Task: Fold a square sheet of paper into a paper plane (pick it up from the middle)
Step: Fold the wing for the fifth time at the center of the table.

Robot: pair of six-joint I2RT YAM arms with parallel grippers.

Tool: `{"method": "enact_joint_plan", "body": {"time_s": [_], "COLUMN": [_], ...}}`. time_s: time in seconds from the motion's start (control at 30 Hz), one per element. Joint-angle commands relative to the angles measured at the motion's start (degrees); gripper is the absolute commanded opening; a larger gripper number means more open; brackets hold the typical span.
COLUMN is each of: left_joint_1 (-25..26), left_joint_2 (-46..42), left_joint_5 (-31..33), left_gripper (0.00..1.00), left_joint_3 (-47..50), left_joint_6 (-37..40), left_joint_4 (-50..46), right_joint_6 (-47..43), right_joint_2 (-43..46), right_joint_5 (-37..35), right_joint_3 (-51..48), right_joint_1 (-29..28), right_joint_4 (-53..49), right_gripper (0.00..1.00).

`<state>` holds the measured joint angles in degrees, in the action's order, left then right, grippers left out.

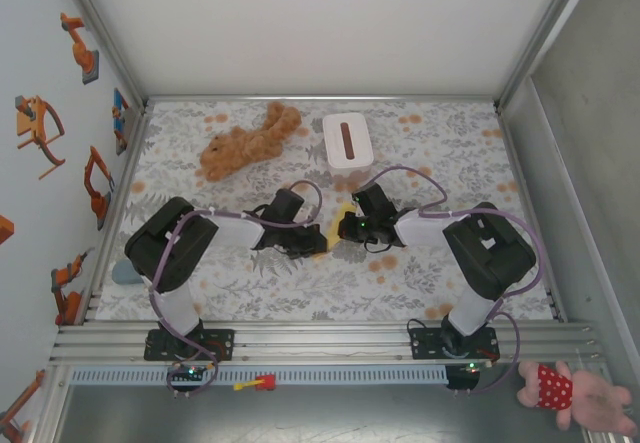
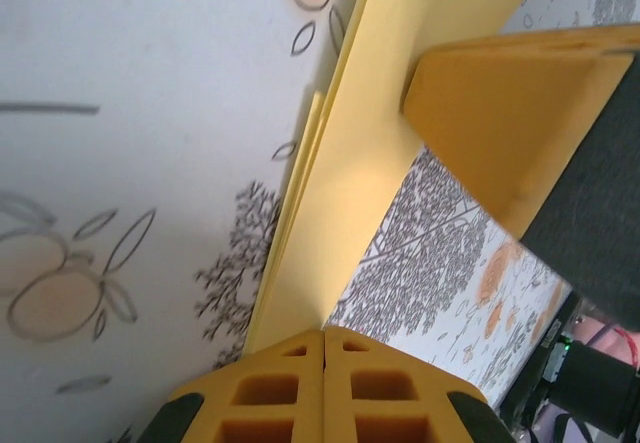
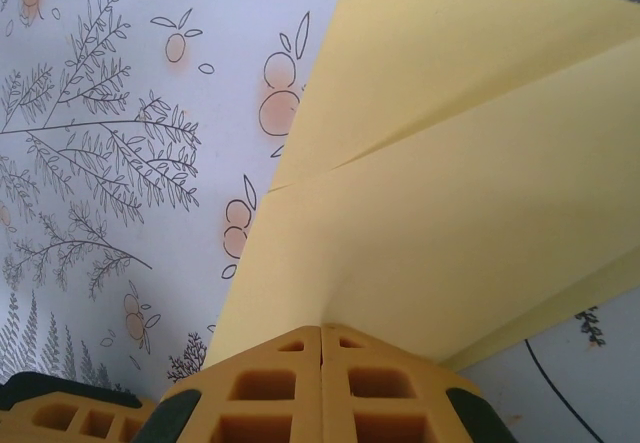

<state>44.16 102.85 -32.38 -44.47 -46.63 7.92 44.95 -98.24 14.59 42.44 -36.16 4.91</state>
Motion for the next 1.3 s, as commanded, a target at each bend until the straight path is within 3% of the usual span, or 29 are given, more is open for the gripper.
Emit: {"method": "enact_joint_plan", "body": {"time_s": [0.0,0.27,0.4,0.53,0.97,1.27], "left_joint_1": [0.2,0.8,0.8,0.5,1.4,3.1], "left_joint_2": [-0.3,-9.7,-19.1,-23.4,-1.6,2.1], "left_joint_5": [1.6,3.5,8.3,11.6,7.1,5.7], "left_gripper": [0.02,0.02,0.02,0.03,0.0,0.0], "left_joint_3": [5.4,11.3,7.7,4.0,-9.5,-10.9], "left_joint_6": [1.8,0.4,2.7,3.8,-0.3,-1.6], "left_joint_4": [-13.1,-15.0,-21.3,-20.5,-9.0,-7.5], "right_joint_6": [-1.0,-0.9,-0.7,-0.4,1.2,2.2], "right_joint_2": [-6.8,-5.4,-3.8,-2.4,3.1,2.9], "right_joint_5": [-6.2,-4.9,-4.1,-3.1,0.7,0.9], "right_joint_3": [-4.3,-4.2,-4.6,-5.0,-6.2,-5.0], "right_joint_1": [0.5,0.5,0.5,0.5,0.4,0.4], "right_joint_4": [-15.2,-15.3,-14.7,-13.4,-7.7,-6.7], "right_gripper": [0.01,0.01,0.01,0.01,0.01,0.01]}}
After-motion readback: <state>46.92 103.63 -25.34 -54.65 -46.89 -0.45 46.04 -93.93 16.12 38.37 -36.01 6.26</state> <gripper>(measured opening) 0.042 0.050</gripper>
